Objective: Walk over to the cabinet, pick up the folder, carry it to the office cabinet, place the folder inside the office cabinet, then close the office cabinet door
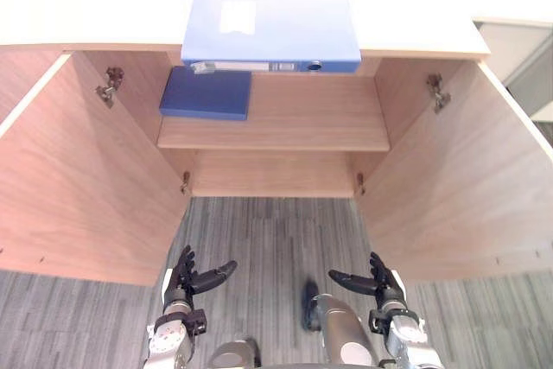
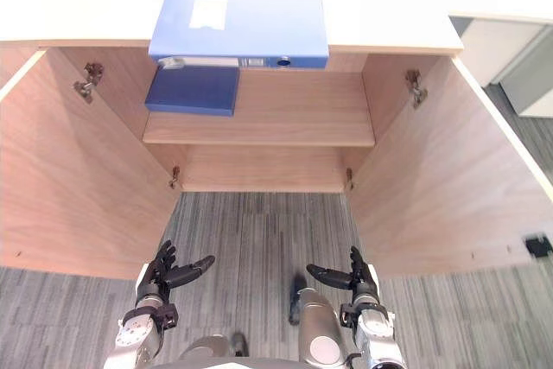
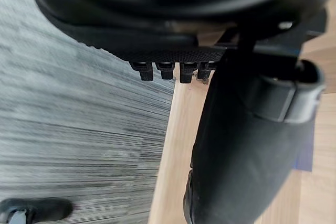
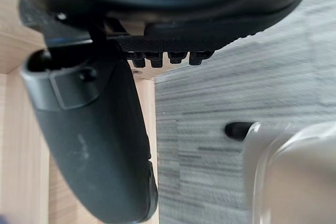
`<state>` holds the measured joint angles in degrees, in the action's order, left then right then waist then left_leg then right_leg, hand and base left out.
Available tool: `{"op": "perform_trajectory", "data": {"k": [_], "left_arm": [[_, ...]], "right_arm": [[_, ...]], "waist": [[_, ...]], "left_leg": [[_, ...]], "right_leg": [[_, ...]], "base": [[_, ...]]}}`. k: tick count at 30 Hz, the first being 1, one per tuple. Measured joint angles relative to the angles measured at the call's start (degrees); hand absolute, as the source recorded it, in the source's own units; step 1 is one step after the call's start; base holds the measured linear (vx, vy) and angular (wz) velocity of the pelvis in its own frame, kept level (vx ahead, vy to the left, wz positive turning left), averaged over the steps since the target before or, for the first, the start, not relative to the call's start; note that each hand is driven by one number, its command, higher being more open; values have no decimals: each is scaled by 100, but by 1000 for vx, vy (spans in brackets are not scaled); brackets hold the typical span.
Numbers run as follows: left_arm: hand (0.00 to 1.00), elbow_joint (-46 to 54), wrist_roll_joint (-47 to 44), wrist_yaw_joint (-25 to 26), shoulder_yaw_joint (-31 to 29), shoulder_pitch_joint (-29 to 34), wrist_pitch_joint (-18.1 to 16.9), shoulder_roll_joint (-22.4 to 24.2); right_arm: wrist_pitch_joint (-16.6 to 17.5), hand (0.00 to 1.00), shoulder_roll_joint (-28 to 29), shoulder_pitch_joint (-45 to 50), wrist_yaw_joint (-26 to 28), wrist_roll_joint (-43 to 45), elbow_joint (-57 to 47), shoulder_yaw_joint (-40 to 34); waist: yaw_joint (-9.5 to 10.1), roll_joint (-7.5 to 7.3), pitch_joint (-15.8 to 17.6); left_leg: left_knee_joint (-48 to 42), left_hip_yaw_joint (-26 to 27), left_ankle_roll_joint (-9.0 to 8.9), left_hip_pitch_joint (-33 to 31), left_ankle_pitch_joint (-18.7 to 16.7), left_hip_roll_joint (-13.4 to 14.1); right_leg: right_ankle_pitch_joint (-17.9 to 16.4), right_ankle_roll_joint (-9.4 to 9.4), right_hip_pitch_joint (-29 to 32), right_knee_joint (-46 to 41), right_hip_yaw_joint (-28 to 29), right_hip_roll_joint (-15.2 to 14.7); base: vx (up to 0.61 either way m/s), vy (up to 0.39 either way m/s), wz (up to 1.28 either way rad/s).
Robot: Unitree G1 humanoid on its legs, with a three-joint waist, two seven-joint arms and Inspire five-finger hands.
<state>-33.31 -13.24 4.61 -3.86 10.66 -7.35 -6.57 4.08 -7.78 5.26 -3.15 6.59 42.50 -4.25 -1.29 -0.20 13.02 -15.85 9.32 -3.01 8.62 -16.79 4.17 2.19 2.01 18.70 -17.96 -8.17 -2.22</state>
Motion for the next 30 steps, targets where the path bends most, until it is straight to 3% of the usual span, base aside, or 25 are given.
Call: {"op": "perform_trajectory", "data": {"k": [1, 2, 4, 5, 6, 9, 10, 11, 13, 16, 19, 24, 30], "left_arm": [[100, 22, -1, -16, -3, 11, -1, 77], [100, 41, -1, -16, -13, 27, 4, 158], [100, 262, -3, -23, -6, 155, 7, 227], [100, 321, -3, -23, -4, 174, 6, 242], [100, 373, -4, -29, 2, 159, 6, 255], [100, 424, -5, -19, -21, 124, -1, 260], [100, 431, -6, -15, -30, 91, -1, 262], [100, 432, -8, -16, -28, 90, -1, 280], [100, 513, -9, 5, -45, 78, 17, 276], [100, 1226, -9, 13, -81, 206, -2, 256], [100, 1901, -5, 48, -265, 299, -80, 151], [100, 3064, 311, 191, -378, 564, -285, 83], [100, 4796, 1353, 605, -359, 1024, -559, 26]], "right_arm": [[-4, 100, -22, 49, -9, 1, -66, -19], [-10, 100, -7, 165, -23, 2, -171, -20], [-3, 100, 69, 410, -66, 50, -472, -11], [24, 100, 85, 444, -69, 80, -540, -14], [61, 100, 105, 416, -72, 114, -567, -58], [67, 100, 130, 308, -77, 123, -528, -239], [66, 100, 125, 239, -78, 124, -450, -310], [65, 100, 114, 236, -75, 124, -425, -382], [54, 100, 148, 268, -88, 124, -294, -480], [54, 100, 131, 481, -81, 123, -277, -519], [55, 100, 133, 493, -40, 123, -237, -491], [79, 100, 125, 462, -50, 109, -220, -495], [186, 100, 76, 458, -61, -2, 39, -479]], "waist": [[-36, 64, 39], [-29, 123, 70], [77, 117, 64], [110, 103, 59], [158, 89, 52], [198, 125, 31], [202, 146, 19], [191, 216, -23], [179, 156, -71], [173, 112, -107], [176, 119, -110], [189, 139, -207], [194, 225, -370]], "left_leg": [[-904, -80, -74, -276, 46, 174], [-2241, -87, -227, -745, 343, 461], [-3469, 133, -258, -1255, 240, 879], [-3560, 229, -212, -1386, 177, 950], [-3317, 360, -103, -1578, 111, 989], [-1535, 353, -116, -1657, 144, 853], [-706, 254, -152, -1602, 455, 744], [-217, 206, -109, -1586, 1002, 696], [167, 240, -6, -1386, 1193, 536], [568, 290, 108, -1140, 1270, 227], [773, 296, 155, -1065, 1329, 119], [1025, 272, 161, -874, 1417, 63], [1149, 229, 142, -791, 1469, 63]], "right_leg": [[-228, 13, -233, -3, -101, 57], [-374, 69, -612, 123, -183, 135], [-542, 141, -1115, 336, -228, 225], [-566, 163, -1261, 431, -220, 228], [-559, 153, -1480, 634, -170, 220], [-538, 118, -1770, 914, -26, 200], [-549, 30, -1778, 948, 64, 193], [-567, -45, -1778, 983, 117, 229], [-575, -213, -1871, 1098, 205, 114], [-633, -383, -2000, 1216, 215, -131], [-630, -430, -2016, 1290, 213, -196], [-629, -432, -2137, 1351, 197, -214], [-629, -432, -2208, 1413, 189, -180]], "base": [[494, -202, 37], [464, -194, 30], [359, -129, 6], [366, -96, -11], [341, -45, -18], [297, 33, -28], [279, 149, -40], [208, 163, -36], [201, 188, -9], [122, 130, 8], [54, 56, 3], [11, 7, 2], [-22, -12, 2]]}}
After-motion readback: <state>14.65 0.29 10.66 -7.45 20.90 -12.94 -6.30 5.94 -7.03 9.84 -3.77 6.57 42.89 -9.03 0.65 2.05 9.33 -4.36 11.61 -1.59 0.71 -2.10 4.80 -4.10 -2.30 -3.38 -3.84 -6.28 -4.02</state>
